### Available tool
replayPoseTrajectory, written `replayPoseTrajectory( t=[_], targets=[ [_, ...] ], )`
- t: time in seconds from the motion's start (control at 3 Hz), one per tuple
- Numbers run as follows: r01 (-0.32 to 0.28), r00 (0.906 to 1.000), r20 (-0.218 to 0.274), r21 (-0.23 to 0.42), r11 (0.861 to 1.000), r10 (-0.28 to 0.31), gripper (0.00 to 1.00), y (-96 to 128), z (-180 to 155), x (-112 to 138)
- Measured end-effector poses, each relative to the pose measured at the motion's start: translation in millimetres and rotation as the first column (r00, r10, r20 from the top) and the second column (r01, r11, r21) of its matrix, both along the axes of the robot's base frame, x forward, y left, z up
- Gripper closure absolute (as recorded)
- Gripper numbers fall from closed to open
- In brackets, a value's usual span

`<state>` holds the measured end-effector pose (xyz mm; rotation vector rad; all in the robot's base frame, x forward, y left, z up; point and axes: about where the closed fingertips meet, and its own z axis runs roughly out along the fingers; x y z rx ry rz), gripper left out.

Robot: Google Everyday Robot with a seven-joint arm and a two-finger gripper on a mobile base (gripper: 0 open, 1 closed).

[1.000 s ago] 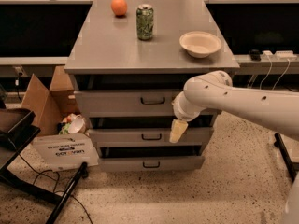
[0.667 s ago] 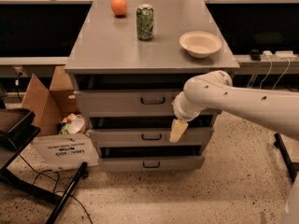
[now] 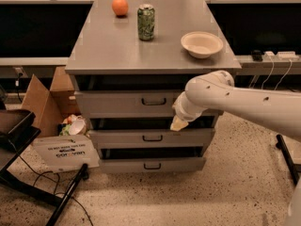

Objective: Close top drawer

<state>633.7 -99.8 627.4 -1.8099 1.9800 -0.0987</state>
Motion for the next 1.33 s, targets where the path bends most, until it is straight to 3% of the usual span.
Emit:
replayPoseTrajectory(
  t=[0.33,0.67,1.0,1.33],
  targets=[
    [-0.023,0.9989,-0.042,-0.054,0.998,0.021,0.66,-6.4,14.3,-39.5],
    [-0.023,0.9916,-0.129,-0.155,0.988,0.003,0.89,-29.0,42.4,-101.9],
    [-0.017,0.9827,-0.183,-0.231,0.973,-0.026,1.00,-53.8,91.2,-144.7],
    [0.033,0.9666,-0.232,-0.307,0.951,-0.109,1.00,-89.8,132.8,-183.4]
  ],
)
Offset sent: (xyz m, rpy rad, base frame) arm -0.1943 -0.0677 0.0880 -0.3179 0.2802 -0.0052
